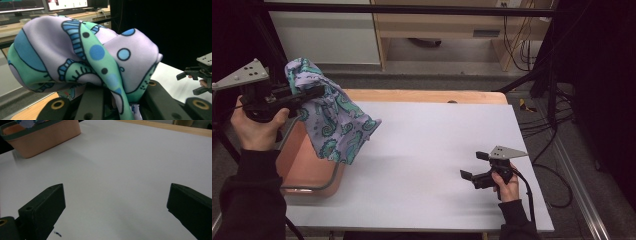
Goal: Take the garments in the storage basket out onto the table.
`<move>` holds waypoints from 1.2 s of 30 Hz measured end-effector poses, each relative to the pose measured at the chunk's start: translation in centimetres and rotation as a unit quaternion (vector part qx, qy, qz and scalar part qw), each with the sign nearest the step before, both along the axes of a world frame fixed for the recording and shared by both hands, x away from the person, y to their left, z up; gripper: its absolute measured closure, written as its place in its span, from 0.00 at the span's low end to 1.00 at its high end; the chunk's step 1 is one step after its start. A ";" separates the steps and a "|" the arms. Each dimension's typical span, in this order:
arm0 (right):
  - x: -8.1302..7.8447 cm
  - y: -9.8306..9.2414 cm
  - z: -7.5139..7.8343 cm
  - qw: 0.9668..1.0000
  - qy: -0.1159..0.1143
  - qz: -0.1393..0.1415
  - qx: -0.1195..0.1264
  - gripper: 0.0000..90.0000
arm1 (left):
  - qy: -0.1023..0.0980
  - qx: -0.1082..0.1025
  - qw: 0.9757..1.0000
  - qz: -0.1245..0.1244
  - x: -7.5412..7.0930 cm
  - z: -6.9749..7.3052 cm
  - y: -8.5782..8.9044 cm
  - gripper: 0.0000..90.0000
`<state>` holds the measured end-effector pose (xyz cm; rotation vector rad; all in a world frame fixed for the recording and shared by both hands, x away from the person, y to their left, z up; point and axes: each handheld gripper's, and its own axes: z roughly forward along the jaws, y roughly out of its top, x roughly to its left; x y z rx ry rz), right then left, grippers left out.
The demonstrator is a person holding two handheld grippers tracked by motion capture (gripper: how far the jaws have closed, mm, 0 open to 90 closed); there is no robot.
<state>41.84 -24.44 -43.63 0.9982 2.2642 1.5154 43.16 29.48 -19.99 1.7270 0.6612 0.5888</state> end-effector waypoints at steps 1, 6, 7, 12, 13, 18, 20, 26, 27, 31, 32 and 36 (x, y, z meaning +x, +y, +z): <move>0.0 0.0 0.0 1.000 0.000 0.000 0.000 0.03 | 0.000 0.001 1.000 -0.002 0.0 0.1 -0.2 0.87; 0.0 0.0 0.0 1.000 0.000 0.000 0.001 0.03 | -0.002 0.002 1.000 -0.015 0.0 0.3 -1.4 0.87; 0.0 0.0 0.0 1.000 0.000 0.000 0.000 0.03 | 0.002 0.000 1.000 -0.019 0.0 0.3 -1.7 0.87; 0.0 0.0 0.0 1.000 -0.001 0.001 0.001 0.03 | 0.003 0.000 1.000 -0.028 0.2 0.4 -2.9 0.87; 0.0 0.0 0.0 1.000 0.000 0.000 0.001 0.03 | 0.003 0.000 1.000 -0.031 0.2 0.4 -3.2 0.87; 0.0 0.0 0.0 1.000 -0.001 0.001 0.000 0.03 | 0.003 0.002 0.999 -0.040 0.3 0.5 -4.4 0.87; 0.0 0.0 0.0 1.000 -0.001 0.001 0.001 0.03 | 0.002 0.001 0.999 -0.045 0.3 0.6 -4.9 0.87; -0.1 0.0 0.1 1.000 0.000 0.000 0.002 0.03 | 0.002 0.001 0.998 -0.058 0.5 0.8 -6.3 0.87; -0.1 0.0 0.1 1.000 0.000 0.000 0.002 0.03 | 0.002 0.001 0.998 -0.060 0.5 0.8 -6.5 0.87; -0.1 -0.1 0.1 1.000 -0.001 0.000 0.002 0.03 | 0.003 0.002 0.998 -0.066 0.6 0.6 -7.3 0.87; -0.1 -0.1 0.1 1.000 -0.001 0.000 0.002 0.03 | 0.003 0.001 0.998 -0.069 0.6 0.6 -7.4 0.87; 0.0 0.0 0.1 1.000 0.000 0.000 0.002 0.03 | 0.006 0.002 0.997 -0.074 0.8 0.3 -8.2 0.87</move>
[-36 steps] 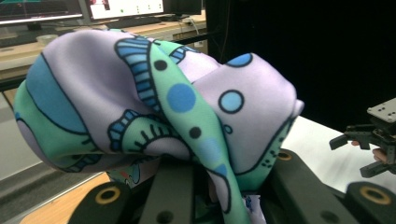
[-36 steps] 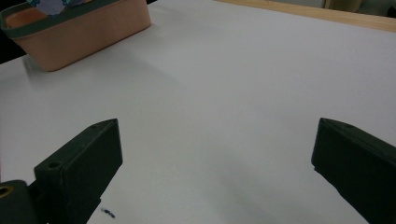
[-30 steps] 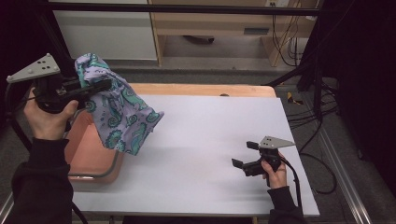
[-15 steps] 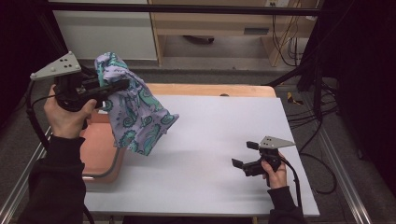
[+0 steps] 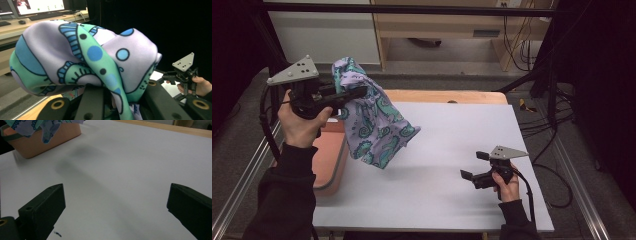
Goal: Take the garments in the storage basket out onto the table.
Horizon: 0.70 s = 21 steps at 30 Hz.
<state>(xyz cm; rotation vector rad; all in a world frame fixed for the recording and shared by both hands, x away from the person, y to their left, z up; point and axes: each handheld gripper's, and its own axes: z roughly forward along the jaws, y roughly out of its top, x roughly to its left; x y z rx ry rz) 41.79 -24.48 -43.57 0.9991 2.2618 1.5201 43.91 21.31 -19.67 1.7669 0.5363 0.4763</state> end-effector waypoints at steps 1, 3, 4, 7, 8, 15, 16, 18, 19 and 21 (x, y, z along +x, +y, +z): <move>0.0 0.0 0.0 1.000 0.000 0.000 0.000 0.03 | 0.001 0.000 1.000 -0.002 0.0 -0.1 -0.2 0.87; 0.0 0.0 0.0 1.000 0.000 0.000 0.000 0.03 | 0.002 0.001 1.000 -0.004 0.1 -0.2 -0.6 0.87; 0.0 0.0 0.0 1.000 0.000 0.000 0.000 0.03 | 0.003 0.002 1.000 -0.006 0.2 -0.3 -0.8 0.87; 0.0 0.0 0.0 1.000 0.000 0.000 0.000 0.03 | 0.006 0.003 1.000 -0.009 0.3 -0.6 -1.5 0.86; 0.0 0.0 0.0 1.000 0.000 0.000 0.000 0.03 | 0.007 0.004 1.000 -0.010 0.4 -0.7 -1.7 0.86; 0.0 0.0 0.0 1.000 0.000 0.000 0.000 0.03 | 0.013 0.003 1.000 -0.019 0.9 -1.4 -3.0 0.86; 0.0 0.0 0.0 1.000 0.000 0.000 0.000 0.03 | 0.014 0.002 1.000 -0.021 1.0 -1.5 -3.3 0.86; 0.0 0.0 0.0 1.000 0.000 0.000 0.000 0.03 | 0.015 0.003 1.000 -0.023 1.2 -1.7 -3.7 0.86; 0.0 0.0 0.0 1.000 0.000 0.000 0.000 0.03 | 0.016 0.004 1.000 -0.023 1.2 -1.8 -3.9 0.86; 0.0 0.0 0.0 1.000 0.000 0.000 0.000 0.03 | 0.018 0.004 1.000 -0.025 1.4 -1.9 -4.3 0.86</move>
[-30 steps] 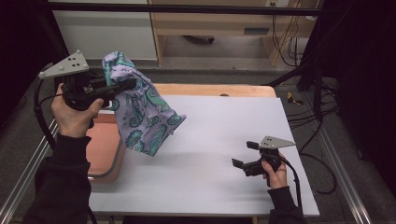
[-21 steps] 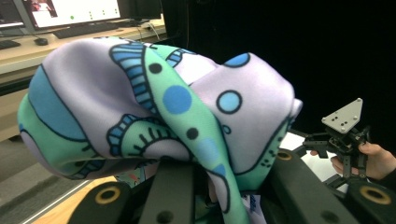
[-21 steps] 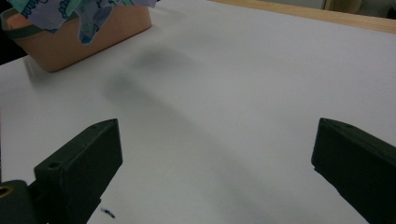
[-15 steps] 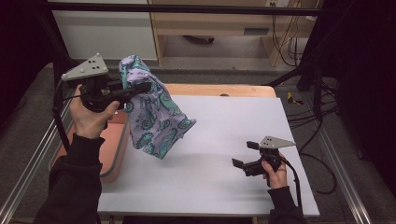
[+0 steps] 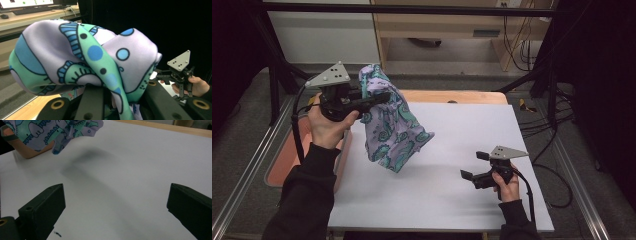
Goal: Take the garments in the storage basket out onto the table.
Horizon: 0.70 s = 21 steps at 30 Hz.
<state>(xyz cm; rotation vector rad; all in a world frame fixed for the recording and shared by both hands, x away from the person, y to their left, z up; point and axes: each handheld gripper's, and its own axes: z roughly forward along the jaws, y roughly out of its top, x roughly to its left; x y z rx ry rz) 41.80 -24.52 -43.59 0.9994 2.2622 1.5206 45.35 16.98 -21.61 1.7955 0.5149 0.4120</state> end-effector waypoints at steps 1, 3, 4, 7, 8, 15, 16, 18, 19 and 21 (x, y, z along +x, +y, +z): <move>0.0 0.0 0.0 1.000 0.000 0.000 0.000 0.03 | 0.000 0.001 1.000 0.000 0.1 -0.1 -0.2 0.86; 0.0 0.0 0.0 1.000 0.000 0.000 0.000 0.03 | 0.000 0.002 1.000 -0.001 0.2 -0.2 -0.7 0.86; 0.0 0.0 0.0 1.000 0.000 0.000 0.001 0.03 | 0.000 0.002 1.000 -0.003 0.3 -0.4 -0.9 0.86; 0.0 0.0 0.0 1.000 -0.002 0.000 0.002 0.03 | 0.005 0.004 1.000 -0.004 0.6 -0.8 -1.4 0.86; 0.0 -0.1 0.0 1.000 -0.002 0.000 0.001 0.03 | 0.007 0.006 1.000 -0.004 0.7 -0.9 -1.6 0.86; 0.0 -0.1 0.0 1.000 -0.001 0.000 0.001 0.03 | 0.016 0.011 1.000 -0.007 1.4 -2.0 -2.7 0.86; 0.0 -0.1 0.0 1.000 -0.001 0.000 0.002 0.03 | 0.017 0.013 1.000 -0.007 1.5 -2.2 -2.8 0.86; 0.0 0.0 0.0 1.000 -0.001 0.000 0.001 0.03 | 0.019 0.018 1.000 -0.008 1.7 -2.6 -3.2 0.86; 0.0 0.0 0.0 1.000 0.000 0.000 0.002 0.03 | 0.019 0.021 1.000 -0.007 1.7 -2.8 -3.4 0.86; 0.0 0.0 0.0 1.000 -0.001 0.001 0.002 0.03 | 0.022 0.024 0.999 -0.007 2.0 -3.2 -3.7 0.86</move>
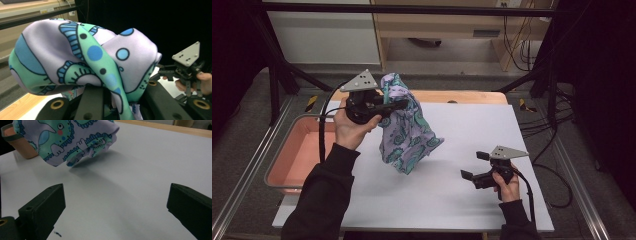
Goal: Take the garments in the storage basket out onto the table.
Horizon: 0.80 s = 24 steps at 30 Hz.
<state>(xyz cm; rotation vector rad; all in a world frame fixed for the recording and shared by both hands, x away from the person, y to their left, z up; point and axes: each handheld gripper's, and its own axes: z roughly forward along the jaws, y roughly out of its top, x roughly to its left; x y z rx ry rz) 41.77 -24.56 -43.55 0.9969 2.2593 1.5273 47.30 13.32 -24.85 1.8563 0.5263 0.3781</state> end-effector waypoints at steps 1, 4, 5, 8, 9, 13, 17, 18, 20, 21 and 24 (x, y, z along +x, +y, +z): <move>0.0 0.0 0.0 1.000 0.000 0.000 0.000 0.03 | 0.002 0.001 1.000 -0.001 0.1 -0.3 -0.2 0.86; 0.0 -0.1 0.0 1.000 0.000 -0.001 0.000 0.03 | 0.008 0.004 1.000 -0.003 0.4 -1.1 -0.6 0.86; 0.0 -0.1 0.0 1.000 0.000 -0.001 0.000 0.03 | 0.010 0.005 1.000 -0.003 0.4 -1.3 -0.7 0.86; 0.0 -0.1 0.0 1.000 0.000 -0.001 0.000 0.03 | 0.014 0.011 1.000 -0.005 0.6 -2.0 -1.2 0.86; 0.0 -0.1 0.0 1.000 0.000 -0.001 0.000 0.03 | 0.015 0.012 1.000 -0.006 0.6 -2.2 -1.3 0.86; 0.0 -0.1 0.0 1.000 0.000 -0.002 -0.001 0.03 | 0.018 0.015 1.000 -0.009 0.7 -3.0 -1.8 0.85; 0.0 -0.1 0.0 1.000 0.001 -0.002 -0.001 0.03 | 0.022 0.016 1.000 -0.012 0.8 -3.9 -2.3 0.85; 0.0 -0.1 0.0 1.000 0.000 -0.001 -0.002 0.03 | 0.023 0.018 0.999 -0.013 0.8 -4.1 -2.4 0.85; 0.0 -0.1 0.0 1.000 0.000 -0.002 -0.001 0.03 | 0.025 0.020 0.999 -0.016 0.9 -4.5 -2.6 0.84; 0.0 -0.1 0.0 1.000 0.000 -0.003 -0.001 0.03 | 0.027 0.022 0.999 -0.016 0.9 -4.7 -2.7 0.84; 0.0 0.0 0.0 1.000 0.001 -0.002 0.000 0.03 | 0.033 0.024 0.999 -0.016 1.0 -5.5 -2.9 0.84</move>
